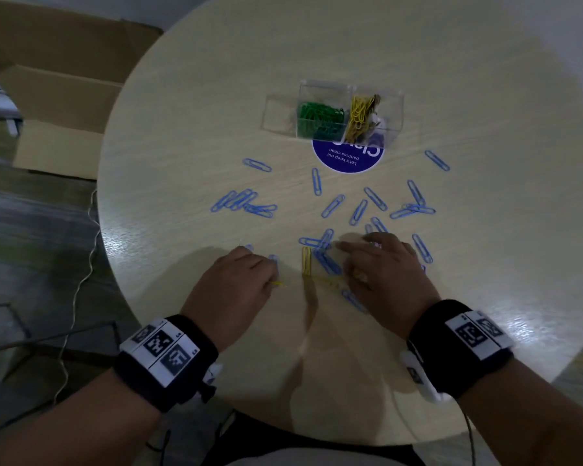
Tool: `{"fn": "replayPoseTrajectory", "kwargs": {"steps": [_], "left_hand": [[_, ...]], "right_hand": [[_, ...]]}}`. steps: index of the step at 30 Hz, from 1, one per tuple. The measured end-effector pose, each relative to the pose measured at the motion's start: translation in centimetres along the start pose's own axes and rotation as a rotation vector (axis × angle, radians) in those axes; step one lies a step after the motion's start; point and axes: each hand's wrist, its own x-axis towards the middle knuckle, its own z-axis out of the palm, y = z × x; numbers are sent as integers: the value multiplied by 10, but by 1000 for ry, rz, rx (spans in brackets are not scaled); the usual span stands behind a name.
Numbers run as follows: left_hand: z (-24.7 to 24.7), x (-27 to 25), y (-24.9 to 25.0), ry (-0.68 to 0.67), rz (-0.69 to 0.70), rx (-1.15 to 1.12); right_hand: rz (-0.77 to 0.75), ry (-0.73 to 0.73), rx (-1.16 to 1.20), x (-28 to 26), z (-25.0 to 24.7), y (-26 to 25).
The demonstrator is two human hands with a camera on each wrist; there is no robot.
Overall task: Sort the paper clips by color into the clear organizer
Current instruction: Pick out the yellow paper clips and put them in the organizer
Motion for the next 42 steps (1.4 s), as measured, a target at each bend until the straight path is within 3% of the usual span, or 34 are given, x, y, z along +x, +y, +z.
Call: {"fn": "replayPoseTrajectory", "kwargs": {"steps": [3,5,9,12,16,21,24,30,33,37,42], "left_hand": [[-7,0,-6,28,-74,-15],[-10,5,-8,37,-102,-39],[-6,27,-6,-37,110,-97],[2,36,-5,-103,215,-33],[7,34,-14,-122,180,-14],[8,32,-20,-140,114,-65],[8,33,-21,-138,99,-21],[0,42,-13,-208,107,157],[0,43,-5,-229,110,243],[-9,53,2,-146,43,92],[-41,107,16,100,-121,-158]], "right_hand": [[39,129,61,3,-1,0],[-15,208,162,2,-4,-5],[-198,24,136,-2,0,-22],[-91,35,160,-2,0,-10],[66,106,246,-3,-7,9],[46,139,229,-2,-9,3],[5,68,179,-1,-6,-13],[204,34,183,-3,-6,2],[220,36,201,-5,-12,9],[239,98,235,-5,-24,18],[281,205,306,3,-46,32]]}}
